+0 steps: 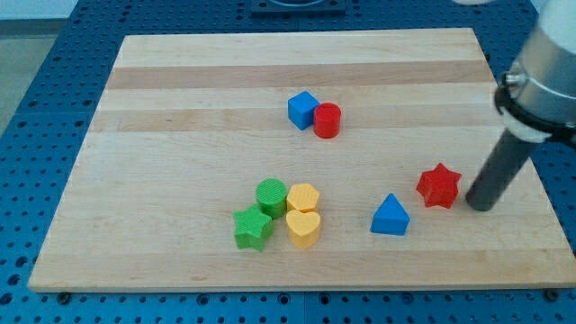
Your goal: Push red star closer to red circle
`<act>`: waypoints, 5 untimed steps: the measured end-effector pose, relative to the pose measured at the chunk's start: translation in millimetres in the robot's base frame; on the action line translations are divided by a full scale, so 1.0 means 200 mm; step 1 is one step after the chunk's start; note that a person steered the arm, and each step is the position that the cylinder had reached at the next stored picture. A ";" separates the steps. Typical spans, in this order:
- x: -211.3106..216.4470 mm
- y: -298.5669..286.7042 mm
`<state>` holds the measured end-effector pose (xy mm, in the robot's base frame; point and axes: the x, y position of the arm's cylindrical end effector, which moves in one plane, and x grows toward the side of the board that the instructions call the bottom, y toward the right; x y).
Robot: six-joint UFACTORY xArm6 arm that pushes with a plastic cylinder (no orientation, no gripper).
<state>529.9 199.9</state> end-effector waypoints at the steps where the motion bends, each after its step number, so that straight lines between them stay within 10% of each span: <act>1: -0.05 -0.19; 5: -0.29 -0.53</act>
